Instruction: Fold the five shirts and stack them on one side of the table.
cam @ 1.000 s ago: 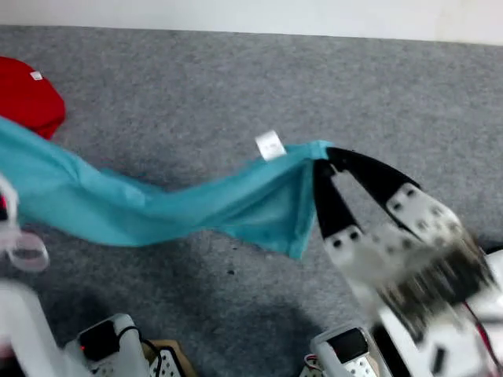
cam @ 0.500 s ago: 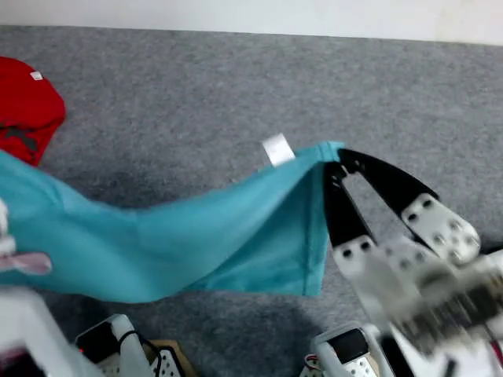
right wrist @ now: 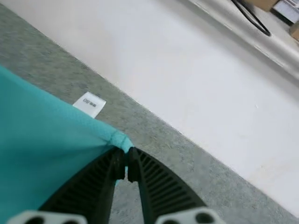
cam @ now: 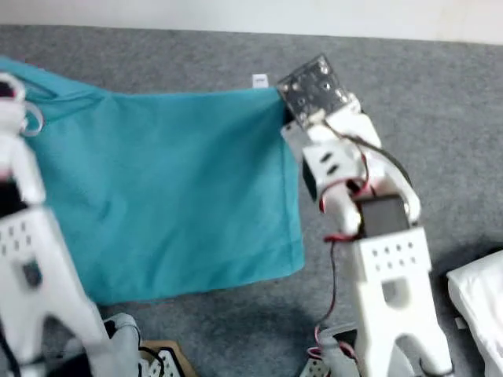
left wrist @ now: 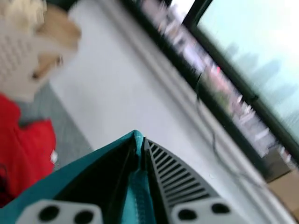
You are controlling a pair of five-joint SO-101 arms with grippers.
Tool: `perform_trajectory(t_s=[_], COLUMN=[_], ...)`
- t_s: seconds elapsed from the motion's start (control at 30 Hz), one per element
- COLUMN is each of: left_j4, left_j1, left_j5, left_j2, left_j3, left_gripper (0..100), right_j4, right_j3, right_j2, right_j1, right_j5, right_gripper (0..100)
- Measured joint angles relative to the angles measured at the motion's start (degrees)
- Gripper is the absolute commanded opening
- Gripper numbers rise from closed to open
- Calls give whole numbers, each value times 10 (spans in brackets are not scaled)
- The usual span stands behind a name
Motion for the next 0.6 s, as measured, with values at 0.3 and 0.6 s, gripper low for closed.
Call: perform_trajectory(t_s=[0.3, 0.6], left_j4=[0, 84], left_j1=[92, 119], left_j5=[0, 0], left_j2=[314, 501], left_j3=[-263, -616], left_gripper=[7, 7], right_j4=[-180, -240], right_j3=[-18, -142], right_j2=[133, 170], right_j1=[58, 64], right_j5=[0, 0], right_gripper=[7, 7])
